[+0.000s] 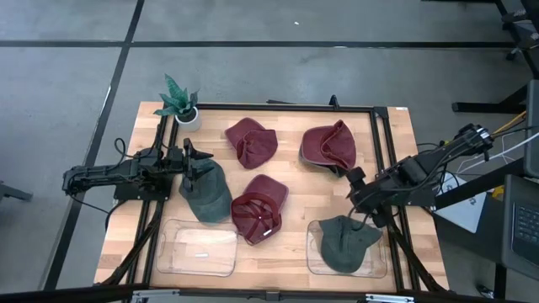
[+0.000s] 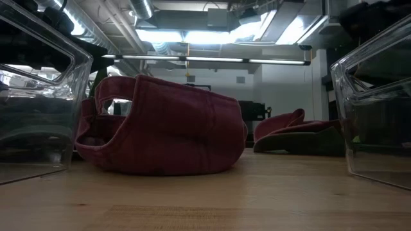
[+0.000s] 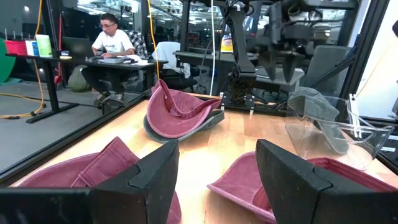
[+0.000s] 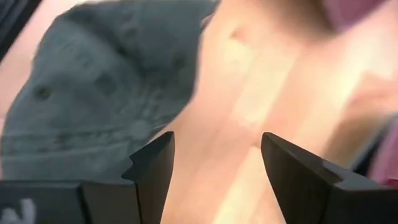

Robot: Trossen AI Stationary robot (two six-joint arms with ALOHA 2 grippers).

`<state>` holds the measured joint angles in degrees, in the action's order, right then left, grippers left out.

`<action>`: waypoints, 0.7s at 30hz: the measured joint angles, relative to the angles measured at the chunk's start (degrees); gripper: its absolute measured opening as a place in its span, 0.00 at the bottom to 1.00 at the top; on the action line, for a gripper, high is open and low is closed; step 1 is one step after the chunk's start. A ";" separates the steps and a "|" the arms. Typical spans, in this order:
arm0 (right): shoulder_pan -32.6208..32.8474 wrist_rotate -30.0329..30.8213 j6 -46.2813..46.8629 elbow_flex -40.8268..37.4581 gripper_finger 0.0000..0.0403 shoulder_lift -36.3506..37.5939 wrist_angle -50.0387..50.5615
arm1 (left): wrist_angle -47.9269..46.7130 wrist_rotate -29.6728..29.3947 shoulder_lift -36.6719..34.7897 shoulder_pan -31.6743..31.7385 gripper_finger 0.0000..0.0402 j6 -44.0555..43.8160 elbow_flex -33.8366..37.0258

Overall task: Pick & Place hat
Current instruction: Put the bottom red cap into the left transparent bin

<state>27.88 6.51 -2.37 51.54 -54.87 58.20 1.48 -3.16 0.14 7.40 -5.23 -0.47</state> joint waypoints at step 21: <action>0.00 25.32 6.95 2.98 0.59 0.08 -5.40 | -0.02 0.00 0.00 0.00 0.52 0.00 0.00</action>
<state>27.88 31.83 4.58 54.52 -54.79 52.81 1.46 -3.16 0.14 7.39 -5.23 -0.47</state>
